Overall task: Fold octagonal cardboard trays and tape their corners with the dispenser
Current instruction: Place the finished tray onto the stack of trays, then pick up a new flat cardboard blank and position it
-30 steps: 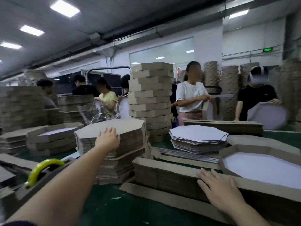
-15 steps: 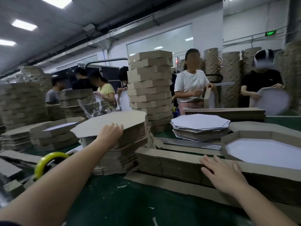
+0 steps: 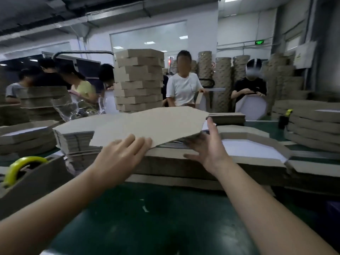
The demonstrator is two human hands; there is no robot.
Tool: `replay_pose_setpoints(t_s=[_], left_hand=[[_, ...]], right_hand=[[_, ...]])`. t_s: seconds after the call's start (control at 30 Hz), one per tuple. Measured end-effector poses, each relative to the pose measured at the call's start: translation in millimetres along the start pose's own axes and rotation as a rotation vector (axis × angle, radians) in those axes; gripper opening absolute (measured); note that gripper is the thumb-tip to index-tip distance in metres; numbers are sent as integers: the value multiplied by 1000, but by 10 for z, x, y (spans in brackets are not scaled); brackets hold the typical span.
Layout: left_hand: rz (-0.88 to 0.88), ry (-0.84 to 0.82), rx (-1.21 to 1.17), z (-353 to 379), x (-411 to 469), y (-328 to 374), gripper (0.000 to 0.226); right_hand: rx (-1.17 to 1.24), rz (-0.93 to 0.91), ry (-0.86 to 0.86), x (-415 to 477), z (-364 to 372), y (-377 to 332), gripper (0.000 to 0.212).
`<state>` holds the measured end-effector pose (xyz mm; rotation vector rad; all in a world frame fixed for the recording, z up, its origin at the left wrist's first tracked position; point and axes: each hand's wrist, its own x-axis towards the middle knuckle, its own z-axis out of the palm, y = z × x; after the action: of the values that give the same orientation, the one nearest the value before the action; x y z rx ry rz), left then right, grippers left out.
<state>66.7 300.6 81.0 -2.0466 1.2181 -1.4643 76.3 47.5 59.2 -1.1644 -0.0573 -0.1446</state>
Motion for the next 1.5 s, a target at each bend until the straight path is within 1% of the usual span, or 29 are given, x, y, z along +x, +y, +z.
replay_pose_setpoints(t_s=[0.07, 0.13, 0.17, 0.23, 0.3, 0.33, 0.4, 0.47, 0.5, 0.53, 0.57, 0.6, 0.63, 0.67, 0.7, 0.77, 0.8, 0.83, 0.87, 0.9, 0.93, 1.0, 1.07, 1.17, 1.27, 1.33, 1.37, 1.43, 1.5], left_hand=[[50, 71, -56, -166, -12, 349, 29], [100, 79, -155, -295, -33, 599, 27], [125, 58, -256, -337, -56, 687, 29], [98, -103, -665, -400, -101, 819, 44], [-88, -272, -1126, -398, -78, 881, 51], [-212, -273, -1186, -358, -21, 903, 49], [-484, -235, -993, -197, 136, 937, 45], [-754, -364, -795, -99, 319, 958, 55], [-887, -439, -797, -57, 383, 969, 61], [-1014, -477, -871, -25, 416, 979, 61], [-1137, -450, -1025, -26, 416, 993, 55], [-1246, -374, -1243, -71, 405, 1017, 41], [-1323, -291, -1442, -140, 389, 1045, 26], [-1359, -243, -1547, -221, 360, 1077, 12], [-1356, -210, -1593, -307, 337, 1118, 7], [-1284, -147, -1624, -480, 323, 1225, 17], [-1223, -124, -1612, -565, 334, 1288, 19], [-1153, -126, -1588, -646, 358, 1363, 20], [-1081, -156, -1560, -724, 387, 1459, 19], [-1007, -202, -1524, -795, 418, 1574, 16], [-914, -245, -1475, -846, 444, 1701, 12], [-733, -276, -1379, -903, 474, 1970, 8], [-618, -268, -1350, -923, 474, 2210, 6], [-537, -296, -1406, -843, 425, 2447, 6], [-455, -415, -1549, -687, 402, 2460, 10], [-479, -546, -1731, -522, 481, 2336, 18], [-535, -554, -1760, -398, 547, 2271, 23], [-637, -476, -1628, -87, 729, 2170, 21], [-672, -406, -1376, 258, 924, 2119, 19]], right_hand=[[173, -99, 124, -283, -56, -176, 43], [172, -143, 284, -609, -182, -253, 22], [144, -132, 321, -780, -260, -250, 19], [105, -84, 311, -1175, -439, -185, 19], [70, -39, 269, -1619, -620, -121, 23], [51, -30, 263, -1837, -705, -91, 25], [43, -22, 268, -2254, -855, -19, 30], [71, -3, 270, -2626, -990, 78, 34], [85, 5, 271, -2790, -1043, 117, 32], [85, 16, 280, -2946, -1083, 134, 31], [68, 23, 305, -3077, -1120, 134, 31], [19, 20, 347, -3186, -1136, 104, 31], [-66, 3, 418, -3270, -1171, 57, 30], [-200, -27, 516, -3332, -1196, -12, 29], [-370, -75, 645, -3379, -1225, -92, 29], [-743, -208, 915, -3423, -1269, -259, 44], [-926, -291, 991, -3430, -1260, -320, 51], [-1091, -398, 1000, -3417, -1219, -355, 53], [-1230, -519, 932, -3383, -1149, -367, 52], [-1335, -616, 803, -3324, -1056, -354, 51], [-1417, -668, 658, -3246, -950, -321, 50], [-1565, -673, 433, -3097, -819, -204, 46], [-1648, -584, 323, -2994, -817, -34, 43], [-1622, -414, 241, -2939, -945, 213, 28], [-1600, -375, 233, -2921, -1048, 344, 25], [-1566, -364, 255, -2904, -1086, 365, 25], [-1543, -358, 258, -2898, -1093, 366, 25], [-1519, -340, 247, -2893, -1095, 365, 25], [-1510, -323, 235, -2889, -1099, 352, 23]])
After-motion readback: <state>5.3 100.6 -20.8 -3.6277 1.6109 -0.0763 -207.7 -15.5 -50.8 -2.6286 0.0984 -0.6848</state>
